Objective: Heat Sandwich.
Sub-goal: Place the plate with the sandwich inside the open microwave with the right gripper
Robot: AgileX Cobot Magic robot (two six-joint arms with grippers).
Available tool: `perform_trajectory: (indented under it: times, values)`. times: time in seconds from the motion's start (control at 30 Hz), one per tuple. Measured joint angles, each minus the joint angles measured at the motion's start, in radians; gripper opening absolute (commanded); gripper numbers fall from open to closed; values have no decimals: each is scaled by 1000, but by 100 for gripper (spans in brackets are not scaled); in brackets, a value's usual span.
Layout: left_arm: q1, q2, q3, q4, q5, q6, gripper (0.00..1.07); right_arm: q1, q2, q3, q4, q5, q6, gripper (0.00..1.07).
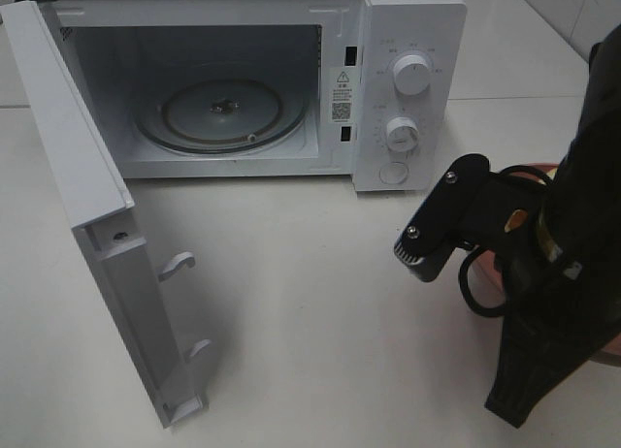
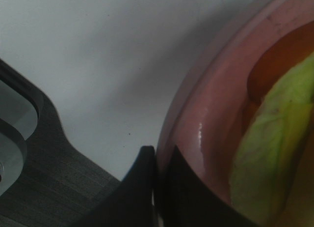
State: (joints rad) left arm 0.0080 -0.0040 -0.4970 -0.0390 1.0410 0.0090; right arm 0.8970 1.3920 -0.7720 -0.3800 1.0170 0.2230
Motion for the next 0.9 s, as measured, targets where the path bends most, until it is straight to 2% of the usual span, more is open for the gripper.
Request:
perform_trajectory:
  times: [0.2,0.37,0.67,0.9]
  values:
    - [0,0,0,0,0,0,97,57,0,0,0,0,-10,1]
    - [0,0,0,0,0,0,97,140,0,0,-1,1,-41,0]
    - [0,0,0,0,0,0,97,183,0,0,-17,2,-104,0]
    - [0,0,0,0,0,0,97,183,0,0,-53,0,-203,0]
